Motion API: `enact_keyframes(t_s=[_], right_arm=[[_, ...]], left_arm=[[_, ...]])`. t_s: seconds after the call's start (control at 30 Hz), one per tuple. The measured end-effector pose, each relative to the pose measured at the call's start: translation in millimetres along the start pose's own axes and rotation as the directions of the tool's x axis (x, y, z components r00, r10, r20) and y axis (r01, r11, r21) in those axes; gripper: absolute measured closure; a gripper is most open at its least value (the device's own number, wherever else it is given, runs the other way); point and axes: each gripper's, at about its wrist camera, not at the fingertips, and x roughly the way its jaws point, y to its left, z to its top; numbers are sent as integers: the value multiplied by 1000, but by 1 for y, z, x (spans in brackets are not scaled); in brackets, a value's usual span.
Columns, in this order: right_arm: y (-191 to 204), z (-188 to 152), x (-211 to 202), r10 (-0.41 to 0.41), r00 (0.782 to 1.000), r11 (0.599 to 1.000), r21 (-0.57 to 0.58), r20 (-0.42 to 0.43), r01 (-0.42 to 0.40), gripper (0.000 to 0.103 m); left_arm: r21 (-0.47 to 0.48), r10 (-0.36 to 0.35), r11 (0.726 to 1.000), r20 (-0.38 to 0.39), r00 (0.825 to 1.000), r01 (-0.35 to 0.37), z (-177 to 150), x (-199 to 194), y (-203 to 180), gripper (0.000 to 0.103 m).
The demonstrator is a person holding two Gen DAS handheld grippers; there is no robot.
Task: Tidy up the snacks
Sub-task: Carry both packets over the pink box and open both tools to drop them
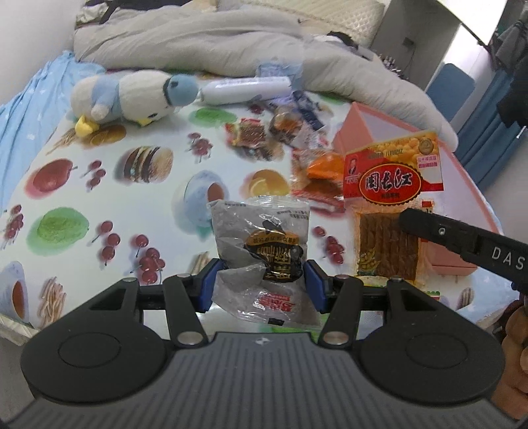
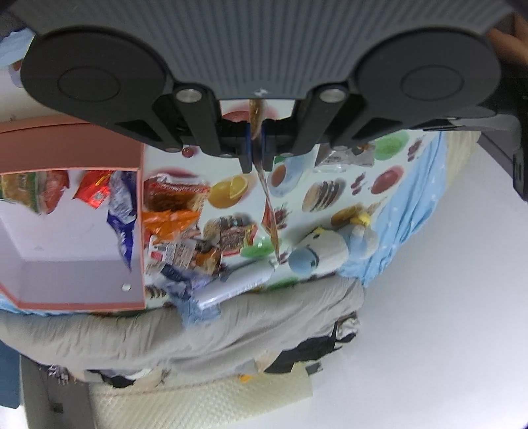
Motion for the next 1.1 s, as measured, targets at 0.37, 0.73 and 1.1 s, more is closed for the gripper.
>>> enact_keyframes(t_s=[0.37,0.73,1.1], right_arm=[[-4,4,-44,-39,995,999,12,87,38,94],[-46,7,-87,-149,974,985,112,174,131,94],[-106,47,-106,-238,941,965,167,240,201,94]], left_arm=[[44,-64,997,42,997,63,5,-34,-36,43],[167,-163,974,45,986,153,33,-35,-110,43],[286,-239,933,33,971,220,84,-9,-196,43]])
